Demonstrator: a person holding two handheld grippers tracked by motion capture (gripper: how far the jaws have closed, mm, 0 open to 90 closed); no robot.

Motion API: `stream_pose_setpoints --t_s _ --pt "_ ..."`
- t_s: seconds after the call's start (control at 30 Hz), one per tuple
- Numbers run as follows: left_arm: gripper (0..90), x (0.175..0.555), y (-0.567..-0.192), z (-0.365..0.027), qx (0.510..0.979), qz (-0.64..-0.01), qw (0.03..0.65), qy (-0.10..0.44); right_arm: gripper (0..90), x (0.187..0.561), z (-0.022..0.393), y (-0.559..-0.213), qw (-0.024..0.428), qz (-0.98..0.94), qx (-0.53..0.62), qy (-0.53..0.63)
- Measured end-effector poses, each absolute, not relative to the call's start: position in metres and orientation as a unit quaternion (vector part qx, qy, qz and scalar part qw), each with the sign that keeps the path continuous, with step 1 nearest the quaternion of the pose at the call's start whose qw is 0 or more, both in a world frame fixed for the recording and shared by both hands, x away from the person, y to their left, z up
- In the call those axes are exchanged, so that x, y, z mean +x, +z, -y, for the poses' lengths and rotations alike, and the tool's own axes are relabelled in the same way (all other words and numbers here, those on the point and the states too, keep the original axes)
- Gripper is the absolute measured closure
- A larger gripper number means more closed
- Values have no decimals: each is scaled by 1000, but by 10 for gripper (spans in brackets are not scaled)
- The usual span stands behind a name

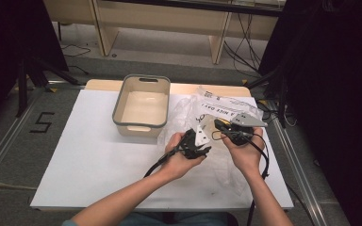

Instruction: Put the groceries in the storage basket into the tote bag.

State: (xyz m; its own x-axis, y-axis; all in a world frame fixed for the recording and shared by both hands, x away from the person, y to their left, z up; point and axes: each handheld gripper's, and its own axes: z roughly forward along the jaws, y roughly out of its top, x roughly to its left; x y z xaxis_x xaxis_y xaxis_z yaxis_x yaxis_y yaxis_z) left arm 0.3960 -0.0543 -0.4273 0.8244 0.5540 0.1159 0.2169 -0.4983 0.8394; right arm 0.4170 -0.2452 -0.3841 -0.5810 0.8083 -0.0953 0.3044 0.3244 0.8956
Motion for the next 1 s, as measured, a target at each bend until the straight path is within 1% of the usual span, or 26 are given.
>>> stream_pose_setpoints --t_s 0.13,0.23,0.37,0.47,0.53,0.67,0.83,1.0 --pt "562 373 -416 28 846 -221 449 183 900 411 252 -389 262 -778 366 438" --pt "546 363 -413 6 840 -238 452 184 900 406 257 -395 249 -790 367 422" --pt "511 357 -414 -21 835 -255 449 192 900 402 260 -409 216 -815 366 394" --pt "471 359 -420 -36 830 -276 442 198 900 400 261 -420 184 -835 364 370" --pt "462 363 -426 -46 829 -291 434 201 900 399 261 -428 168 -845 364 355" --pt "445 372 -437 -60 826 -321 423 192 900 397 259 -442 135 -866 356 325" --pt "425 382 -448 -70 822 -341 411 196 874 397 256 -454 112 -880 349 303" --pt "410 387 -454 -77 813 -362 416 189 820 396 253 -463 92 -889 343 289"
